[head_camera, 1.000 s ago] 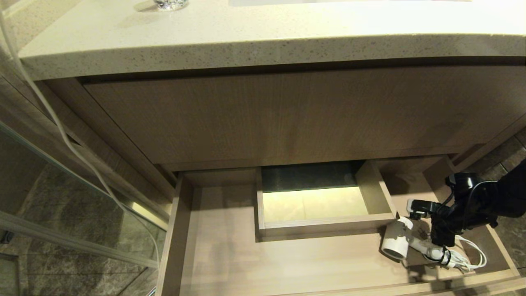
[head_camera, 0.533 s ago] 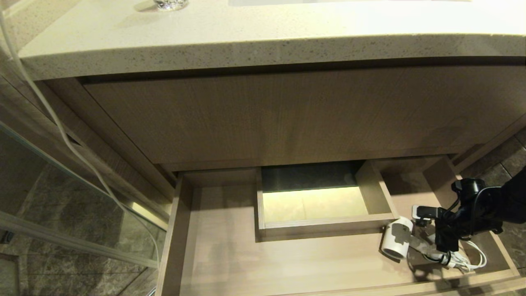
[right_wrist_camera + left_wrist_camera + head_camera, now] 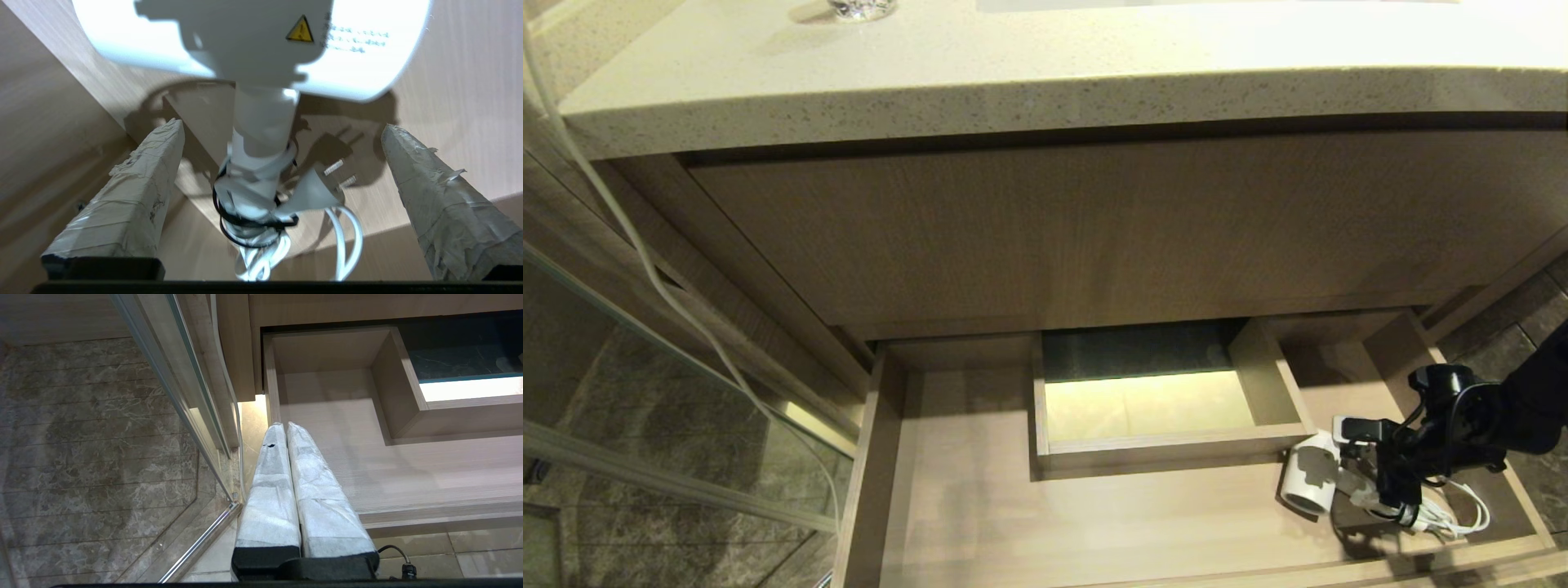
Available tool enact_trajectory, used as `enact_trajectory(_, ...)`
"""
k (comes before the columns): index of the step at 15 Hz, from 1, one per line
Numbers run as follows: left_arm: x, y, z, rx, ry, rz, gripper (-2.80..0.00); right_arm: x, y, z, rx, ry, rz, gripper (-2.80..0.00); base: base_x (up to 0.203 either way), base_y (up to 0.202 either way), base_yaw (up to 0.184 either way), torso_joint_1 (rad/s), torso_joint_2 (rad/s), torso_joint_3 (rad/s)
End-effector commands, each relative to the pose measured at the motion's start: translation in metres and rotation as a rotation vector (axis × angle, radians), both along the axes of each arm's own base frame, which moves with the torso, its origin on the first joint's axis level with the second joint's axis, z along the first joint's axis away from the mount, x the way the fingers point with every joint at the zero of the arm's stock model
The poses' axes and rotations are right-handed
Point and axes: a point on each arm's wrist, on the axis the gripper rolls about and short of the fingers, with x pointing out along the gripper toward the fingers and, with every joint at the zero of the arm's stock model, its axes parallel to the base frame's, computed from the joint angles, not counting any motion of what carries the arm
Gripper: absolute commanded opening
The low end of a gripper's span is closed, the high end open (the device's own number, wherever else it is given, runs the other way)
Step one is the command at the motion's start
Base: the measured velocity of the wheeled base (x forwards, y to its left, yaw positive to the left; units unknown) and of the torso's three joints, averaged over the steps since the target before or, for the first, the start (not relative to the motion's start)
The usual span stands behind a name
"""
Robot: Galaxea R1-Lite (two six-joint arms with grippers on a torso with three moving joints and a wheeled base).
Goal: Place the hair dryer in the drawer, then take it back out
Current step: Take the hairdryer out
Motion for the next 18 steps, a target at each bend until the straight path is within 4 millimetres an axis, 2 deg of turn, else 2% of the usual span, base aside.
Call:
enact_trajectory(1,0.0,0.0,0.0,0.0,0.001,0.0,-2.8,0.002,0.002,-0.008,0.001,0.011,0.012,0.0,0.0,0.0,0.0,0.0,0.0,0.0)
enact_trajectory(14,0.0,0.0,0.0,0.0,0.001,0.0,-2.8,0.016,0.007,-0.024,0.002,-0.001,0.023,0.0,0.0,0.0,0.0,0.0,0.0,0.0)
enact_trajectory(15,0.0,0.0,0.0,0.0,0.001,0.0,-2.8,0.016,0.007,-0.024,0.001,-0.001,0.022,-2.8,0.0,0.0,0.0,0.0,0.0,0.0)
enact_trajectory(18,0.0,0.0,0.0,0.0,0.001,0.0,-2.8,0.016,0.008,-0.026,0.003,0.007,0.019,-2.8,0.0,0.0,0.0,0.0,0.0,0.0)
